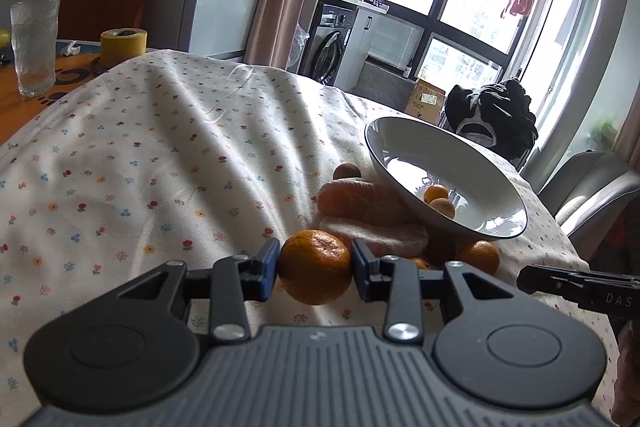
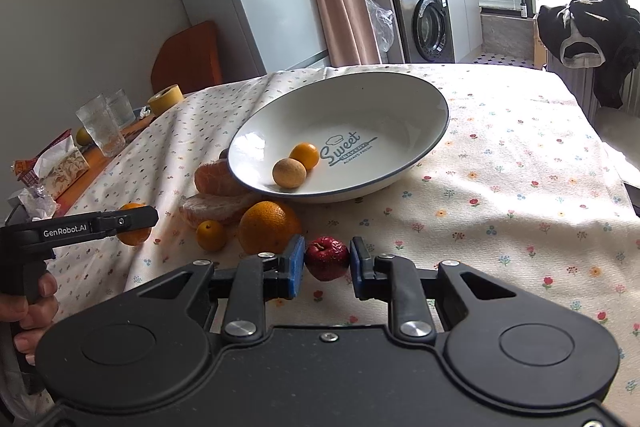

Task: Organize fruits
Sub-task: 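Grasp the small red apple with the right tool while the left grasps a large orange, then carry both fruits over the white bowl and open both tools to release, then withdraw both open tools from the white bowl, then reach the left tool toward a mandarin while the right reaches toward a large orange, then close the left tool on the small mandarin while the right closes on the large orange, then lift both held fruits and carry them over the white bowl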

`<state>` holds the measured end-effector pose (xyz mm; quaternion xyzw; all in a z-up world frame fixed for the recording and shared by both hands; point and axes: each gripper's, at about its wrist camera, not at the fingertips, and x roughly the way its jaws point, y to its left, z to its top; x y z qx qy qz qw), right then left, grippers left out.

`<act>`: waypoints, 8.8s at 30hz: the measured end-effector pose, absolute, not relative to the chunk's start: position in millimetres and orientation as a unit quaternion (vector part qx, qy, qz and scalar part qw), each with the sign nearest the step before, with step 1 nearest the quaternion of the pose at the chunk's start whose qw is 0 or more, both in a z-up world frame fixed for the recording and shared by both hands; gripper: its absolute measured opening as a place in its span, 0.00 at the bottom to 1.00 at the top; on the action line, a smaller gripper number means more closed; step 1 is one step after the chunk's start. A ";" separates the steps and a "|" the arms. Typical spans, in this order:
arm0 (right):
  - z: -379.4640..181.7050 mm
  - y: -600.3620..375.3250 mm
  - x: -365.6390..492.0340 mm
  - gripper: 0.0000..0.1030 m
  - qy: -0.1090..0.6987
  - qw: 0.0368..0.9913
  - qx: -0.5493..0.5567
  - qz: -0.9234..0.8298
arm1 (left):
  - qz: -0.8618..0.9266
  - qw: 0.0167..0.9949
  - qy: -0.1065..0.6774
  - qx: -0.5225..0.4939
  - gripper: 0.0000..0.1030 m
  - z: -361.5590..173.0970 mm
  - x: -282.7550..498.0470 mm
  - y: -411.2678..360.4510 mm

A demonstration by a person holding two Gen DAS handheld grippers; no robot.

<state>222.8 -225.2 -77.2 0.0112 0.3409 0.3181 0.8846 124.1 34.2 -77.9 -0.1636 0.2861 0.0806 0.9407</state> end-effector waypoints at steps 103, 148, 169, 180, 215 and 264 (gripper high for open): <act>-29.3 -231.3 225.1 0.95 0.260 0.911 0.040 0.318 | 0.042 0.947 0.273 -0.161 0.88 -36.6 143.9 4.7; -37.9 -221.7 179.4 1.00 0.287 0.911 0.024 0.295 | 0.087 0.949 0.270 -0.136 1.00 -36.8 78.7 23.3; -61.6 -216.3 187.4 0.95 0.301 0.904 0.006 0.303 | 0.038 0.946 0.298 -0.122 0.91 -62.2 101.2 7.1; -68.6 -212.4 201.3 0.73 0.318 0.891 0.009 0.325 | 0.007 0.942 0.313 -0.122 0.63 -72.4 126.6 -7.8; -76.1 -191.0 215.5 0.51 0.338 0.875 -0.004 0.347 | 0.034 0.933 0.332 -0.132 0.21 -81.6 156.9 -18.5; -79.9 -123.6 196.5 0.61 0.336 0.868 -0.071 0.359 | 0.086 0.934 0.294 -0.186 0.21 -76.4 99.2 50.8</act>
